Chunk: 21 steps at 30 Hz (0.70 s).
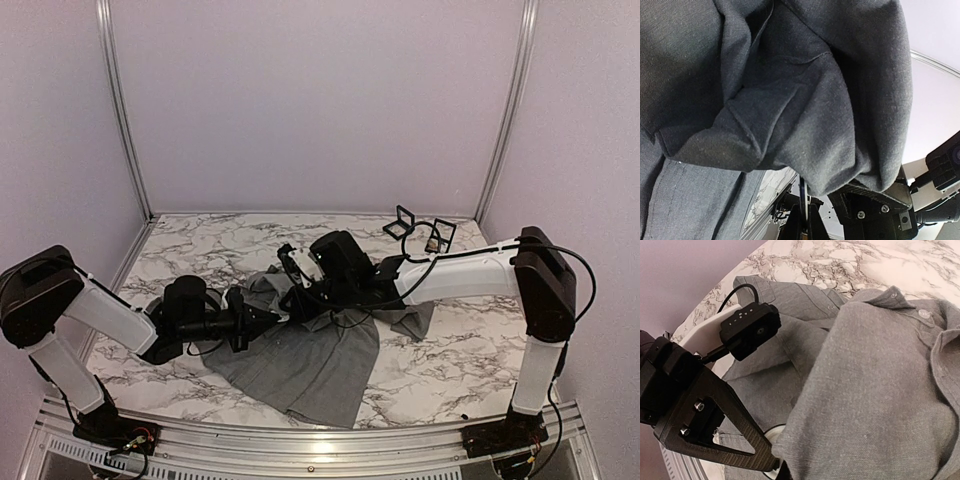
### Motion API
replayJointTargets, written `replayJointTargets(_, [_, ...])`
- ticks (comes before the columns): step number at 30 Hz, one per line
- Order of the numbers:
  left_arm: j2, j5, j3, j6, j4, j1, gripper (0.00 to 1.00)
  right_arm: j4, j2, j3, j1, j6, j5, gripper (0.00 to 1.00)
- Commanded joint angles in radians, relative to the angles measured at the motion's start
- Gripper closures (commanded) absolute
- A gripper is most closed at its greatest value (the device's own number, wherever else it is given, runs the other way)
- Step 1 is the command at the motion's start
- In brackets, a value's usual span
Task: Remove the brooch from the garment
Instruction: Pick up the brooch from the crumpled clothing.
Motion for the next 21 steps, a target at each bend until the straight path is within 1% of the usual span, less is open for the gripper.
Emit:
replayJointTargets(1, [-0.025,0.008,0.027,0.124,-0.059,0.012,1.0,-0.021,-0.034,0.009,0.012,0.026,0.063,1.0])
replayJointTargets(4, [-0.047,0.014,0.043,0.196,-0.072,0.025,1.0,-0.022,-0.039,0.005,0.012,0.036,0.079,1.0])
replayJointTargets(7, [-0.066,0.035,0.083,0.305,-0.124,0.037,1.0,-0.023,-0.04,0.001,0.011,0.055,0.094,1.0])
replayJointTargets(9, [-0.087,0.039,0.108,0.413,-0.189,0.04,1.0,-0.021,-0.045,-0.006,0.006,0.067,0.101,1.0])
replayJointTargets(13, [-0.123,0.041,0.161,0.567,-0.343,0.041,1.0,0.001,-0.069,-0.03,-0.01,0.086,0.098,1.0])
replayJointTargets(17, [-0.152,0.025,0.186,0.665,-0.404,0.043,1.0,0.025,-0.093,-0.046,-0.021,0.089,0.084,1.0])
replayJointTargets(21, [-0.169,0.002,0.2,0.728,-0.438,0.047,1.0,0.038,-0.117,-0.066,-0.024,0.091,0.076,1.0])
